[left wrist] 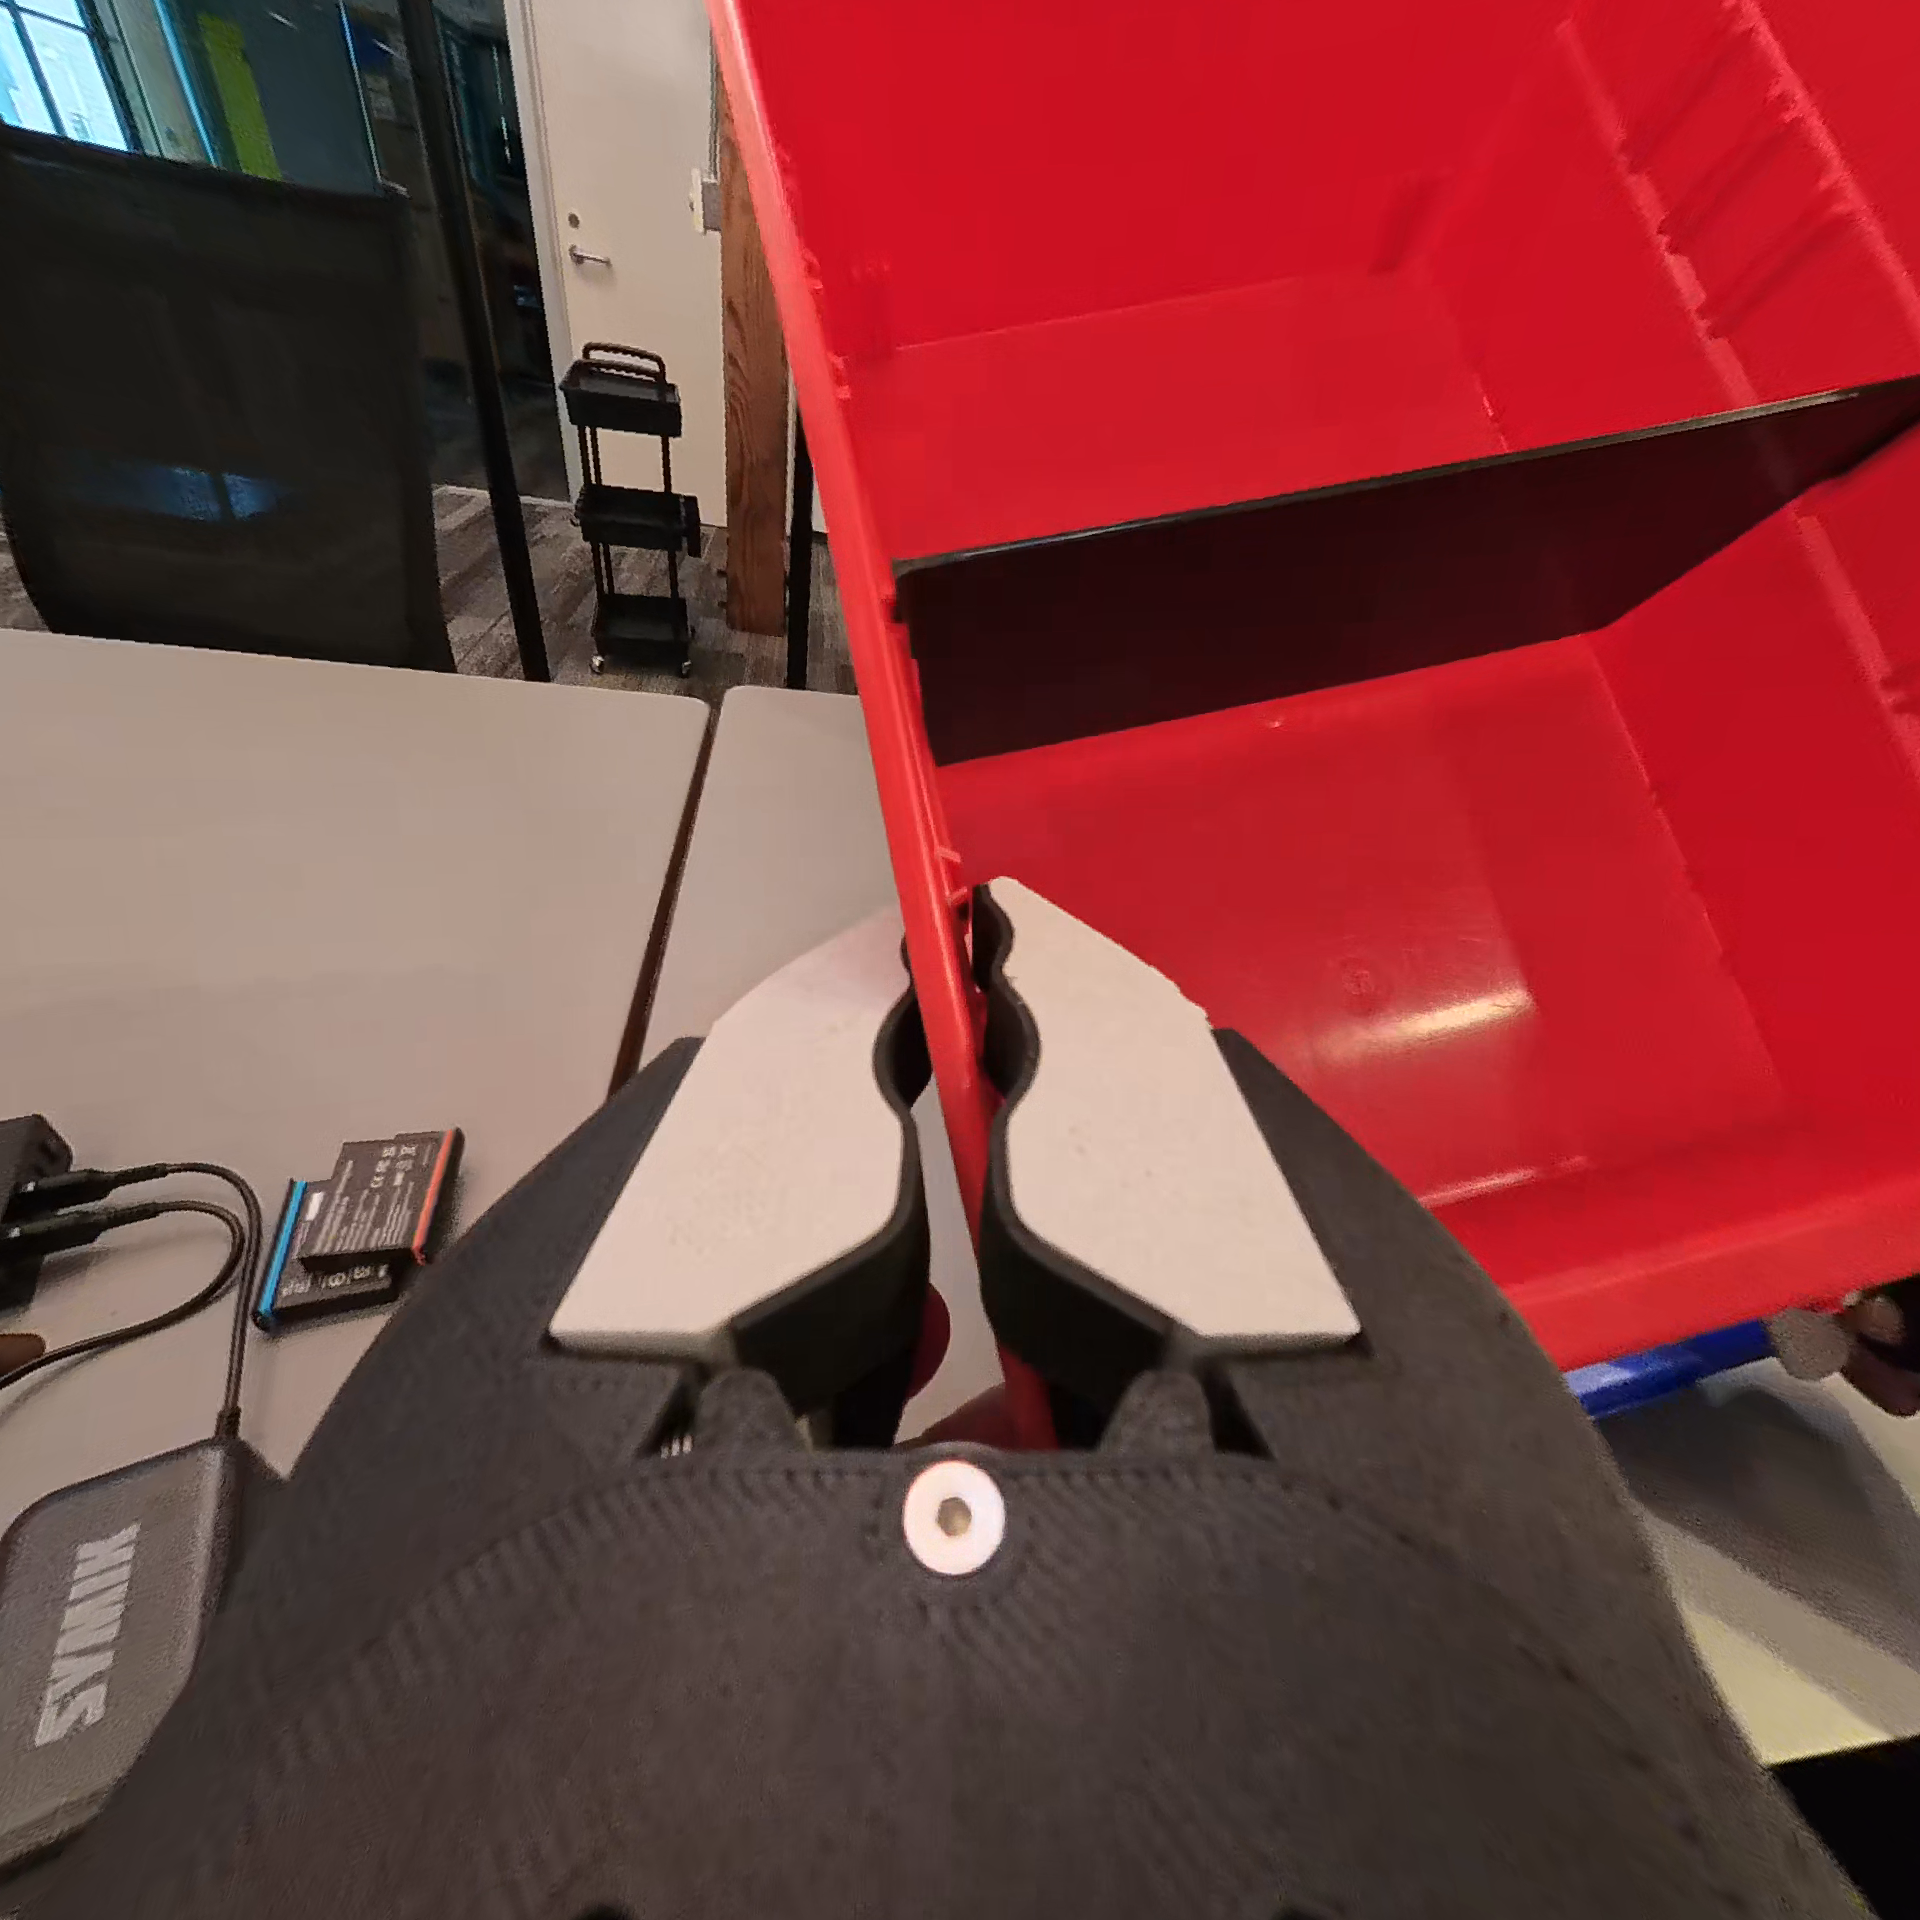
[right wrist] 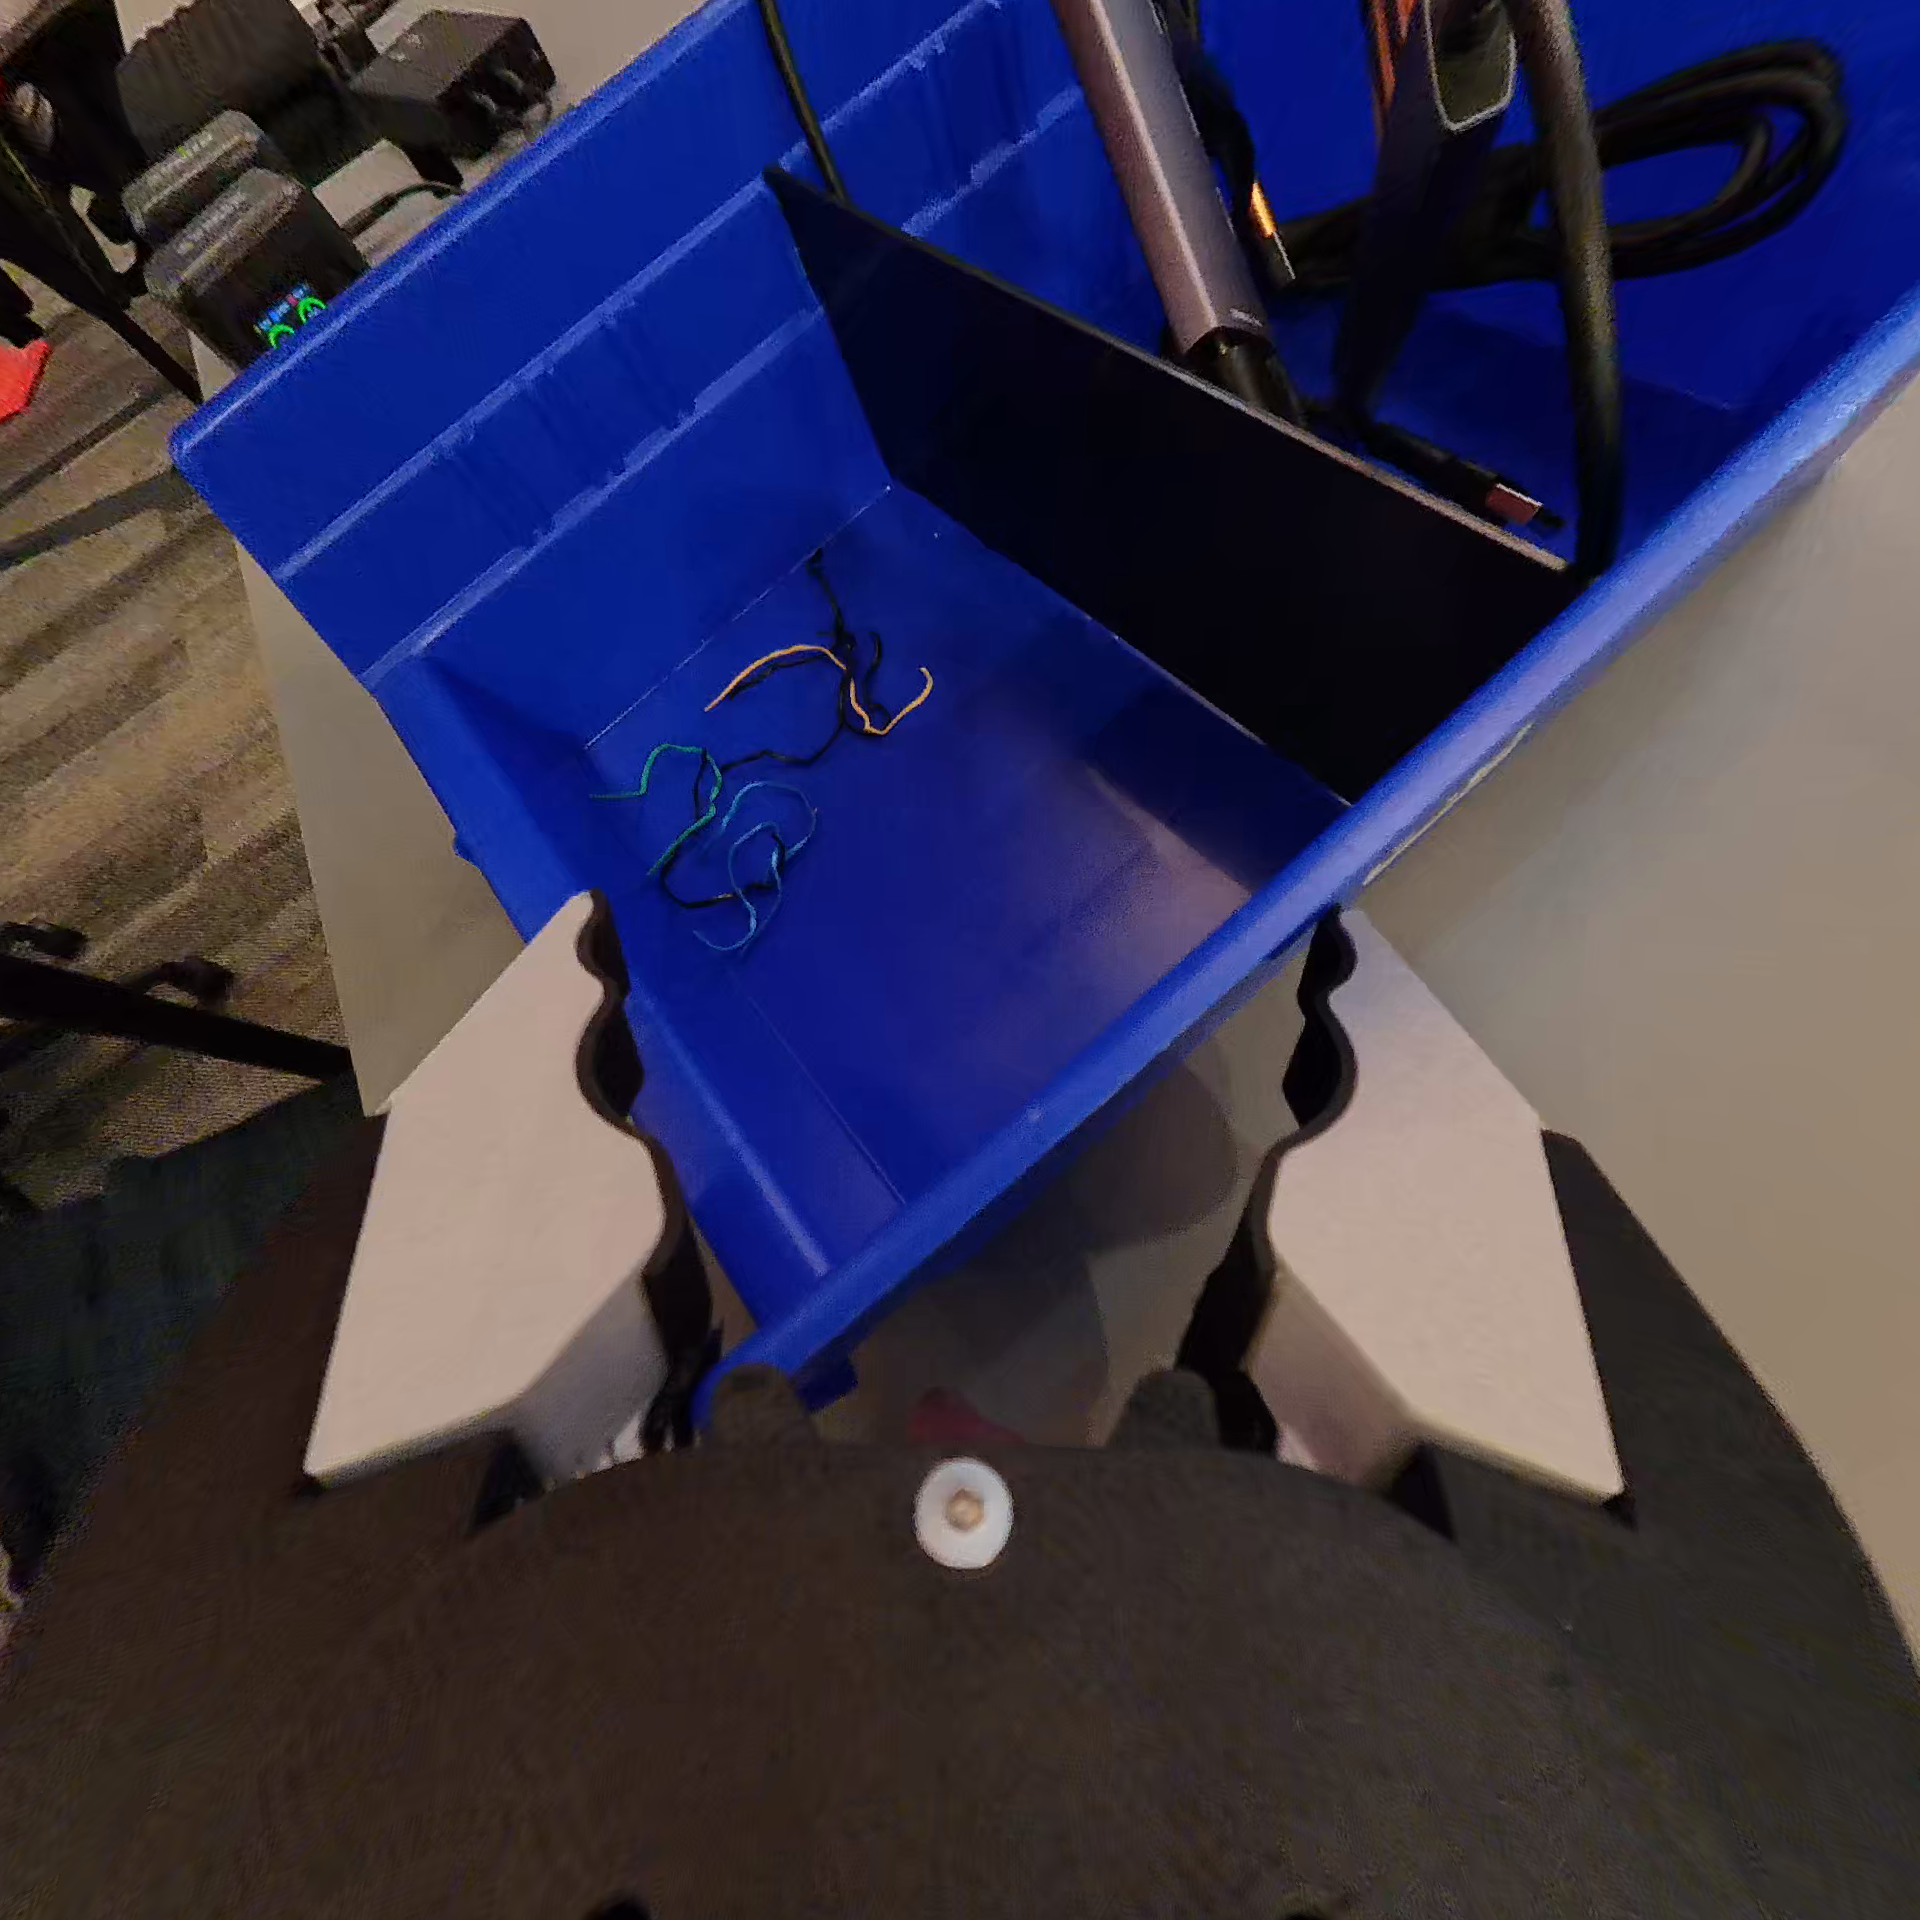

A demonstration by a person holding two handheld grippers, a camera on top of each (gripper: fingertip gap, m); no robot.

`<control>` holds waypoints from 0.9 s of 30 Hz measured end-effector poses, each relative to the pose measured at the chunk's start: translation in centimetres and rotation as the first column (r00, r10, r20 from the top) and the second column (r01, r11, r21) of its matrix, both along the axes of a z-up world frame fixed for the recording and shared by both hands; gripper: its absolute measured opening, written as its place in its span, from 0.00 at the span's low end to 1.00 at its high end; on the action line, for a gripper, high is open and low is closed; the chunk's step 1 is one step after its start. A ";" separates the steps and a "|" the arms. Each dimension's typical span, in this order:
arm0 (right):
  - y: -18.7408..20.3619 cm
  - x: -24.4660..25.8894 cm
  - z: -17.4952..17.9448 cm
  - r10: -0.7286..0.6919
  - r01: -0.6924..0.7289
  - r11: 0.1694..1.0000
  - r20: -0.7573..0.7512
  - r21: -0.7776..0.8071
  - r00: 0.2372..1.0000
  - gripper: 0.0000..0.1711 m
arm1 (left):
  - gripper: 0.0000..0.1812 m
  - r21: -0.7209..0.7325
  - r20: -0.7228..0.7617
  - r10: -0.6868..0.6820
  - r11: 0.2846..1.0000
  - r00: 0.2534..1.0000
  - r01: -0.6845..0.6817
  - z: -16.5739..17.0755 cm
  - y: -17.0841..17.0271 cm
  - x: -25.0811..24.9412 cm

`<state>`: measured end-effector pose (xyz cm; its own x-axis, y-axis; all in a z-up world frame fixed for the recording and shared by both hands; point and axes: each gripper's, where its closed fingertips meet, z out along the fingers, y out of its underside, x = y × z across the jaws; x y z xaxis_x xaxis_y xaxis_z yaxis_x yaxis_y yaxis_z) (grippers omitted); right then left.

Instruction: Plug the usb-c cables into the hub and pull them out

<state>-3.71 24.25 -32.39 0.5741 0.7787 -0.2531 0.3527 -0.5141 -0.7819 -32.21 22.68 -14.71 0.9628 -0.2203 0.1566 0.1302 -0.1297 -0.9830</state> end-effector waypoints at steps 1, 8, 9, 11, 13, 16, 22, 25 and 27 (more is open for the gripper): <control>0.0 -0.8 0.0 0.002 -0.002 1.000 -0.006 -0.006 1.000 0.74 | 0.03 0.003 0.006 0.004 1.000 1.000 -0.004 0.1 0.0 -0.2; -1.3 -6.1 0.2 0.033 -0.034 0.999 -0.040 -0.019 0.999 0.80 | 0.02 0.033 0.044 0.023 0.999 0.999 -0.025 0.8 -0.3 -1.7; -1.6 -6.9 0.2 0.045 -0.045 0.999 -0.036 -0.015 0.998 0.81 | 0.03 0.036 0.050 0.022 0.999 0.999 -0.024 0.8 -0.3 -1.8; -2.1 -8.3 0.4 0.060 -0.061 0.998 -0.046 -0.021 0.997 0.82 | 0.03 0.041 0.054 0.022 0.999 0.998 -0.025 1.0 -0.3 -2.0; -2.5 -9.5 0.5 0.069 -0.072 0.997 -0.070 -0.035 0.995 0.83 | 0.03 0.042 0.053 0.021 0.999 0.998 -0.023 1.1 -0.4 -2.1; -3.6 -10.9 1.3 0.104 -0.113 0.991 -0.126 -0.067 0.987 0.86 | 0.02 0.047 0.047 0.016 0.999 0.999 -0.018 1.3 -0.5 -2.0; -3.0 -8.6 3.5 0.092 -0.089 0.996 -0.106 0.032 0.990 0.88 | 0.02 0.061 0.047 -0.014 0.998 0.999 0.011 2.4 -0.6 -0.7; -2.2 -6.1 4.5 0.055 -0.049 0.993 -0.054 0.108 0.997 0.87 | 0.02 0.065 0.033 -0.033 0.997 0.999 0.031 2.8 -0.5 0.7; -1.9 -4.6 5.5 0.036 -0.030 0.988 -0.038 0.152 0.999 0.87 | 0.02 0.060 0.022 -0.050 0.997 0.998 0.049 3.0 -0.2 1.8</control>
